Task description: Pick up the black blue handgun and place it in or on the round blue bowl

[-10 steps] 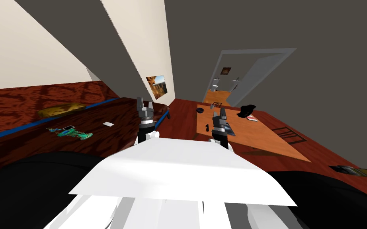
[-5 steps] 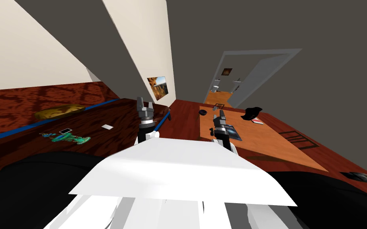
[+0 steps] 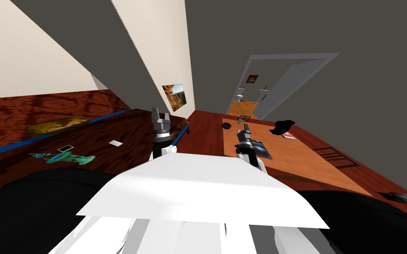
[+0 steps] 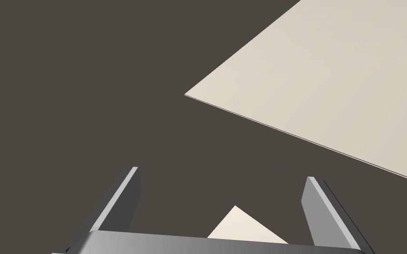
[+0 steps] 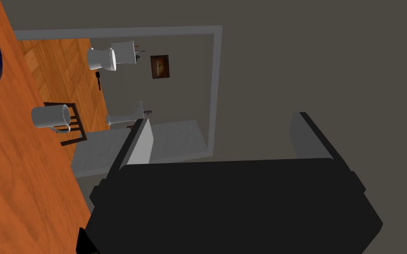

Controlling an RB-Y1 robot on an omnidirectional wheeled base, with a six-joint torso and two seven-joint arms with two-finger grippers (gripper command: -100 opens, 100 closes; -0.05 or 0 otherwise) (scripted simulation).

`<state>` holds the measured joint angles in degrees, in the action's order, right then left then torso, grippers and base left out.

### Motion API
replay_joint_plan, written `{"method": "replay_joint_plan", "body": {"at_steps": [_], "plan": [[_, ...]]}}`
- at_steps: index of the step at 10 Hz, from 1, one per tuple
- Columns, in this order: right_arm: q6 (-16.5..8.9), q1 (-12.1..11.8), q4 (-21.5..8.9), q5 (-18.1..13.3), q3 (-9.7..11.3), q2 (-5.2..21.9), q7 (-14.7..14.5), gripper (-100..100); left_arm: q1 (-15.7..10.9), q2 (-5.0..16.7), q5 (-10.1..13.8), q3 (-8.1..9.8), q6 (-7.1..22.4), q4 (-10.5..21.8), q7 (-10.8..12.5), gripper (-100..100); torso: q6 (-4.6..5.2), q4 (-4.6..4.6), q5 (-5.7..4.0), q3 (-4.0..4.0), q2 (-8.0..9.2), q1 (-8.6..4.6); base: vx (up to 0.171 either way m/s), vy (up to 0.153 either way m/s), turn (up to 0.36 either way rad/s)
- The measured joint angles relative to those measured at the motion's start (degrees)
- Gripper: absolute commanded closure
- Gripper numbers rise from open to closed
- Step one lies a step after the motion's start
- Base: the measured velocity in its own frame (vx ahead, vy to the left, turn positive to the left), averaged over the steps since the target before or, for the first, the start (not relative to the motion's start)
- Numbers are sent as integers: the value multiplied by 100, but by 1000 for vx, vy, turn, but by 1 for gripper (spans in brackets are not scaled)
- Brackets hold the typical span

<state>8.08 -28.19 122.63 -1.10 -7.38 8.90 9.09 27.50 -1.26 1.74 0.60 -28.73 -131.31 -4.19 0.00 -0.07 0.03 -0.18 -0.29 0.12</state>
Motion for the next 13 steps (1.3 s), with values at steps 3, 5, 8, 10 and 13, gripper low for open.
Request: {"method": "replay_joint_plan", "body": {"at_steps": [3, 5, 8, 10, 13], "plan": [[-488, 125, -294, 130, -184, 96, 225, -100, 0, 0, 0, 0, 0, 0, 0, 0, 1, -3, 0, -7, -12, 2, 122, 39, -27], [-772, 149, -427, 231, -305, 181, 377, -100, 0, 0, 0, 0, 0, 0, 0, 0, 0, -3, -1, -6, -9, -3, 101, 24, -32], [-1232, 283, -697, 419, -521, 355, 615, -100, 0, 0, 0, 0, 0, 0, 0, 0, 0, -2, -1, -5, -9, -3, 94, 29, -28], [-1509, 311, -878, 530, -631, 430, 754, -100, 0, 0, 0, 0, 0, 0, 0, 0, 2, -2, -1, -5, -8, -5, 89, 29, -45], [-1996, 376, -1055, 666, -773, 494, 939, -100, 0, 0, 0, 0, 0, 0, 0, 0, 0, 0, -1, 0, 2, -7, 88, 28, -46]]}}
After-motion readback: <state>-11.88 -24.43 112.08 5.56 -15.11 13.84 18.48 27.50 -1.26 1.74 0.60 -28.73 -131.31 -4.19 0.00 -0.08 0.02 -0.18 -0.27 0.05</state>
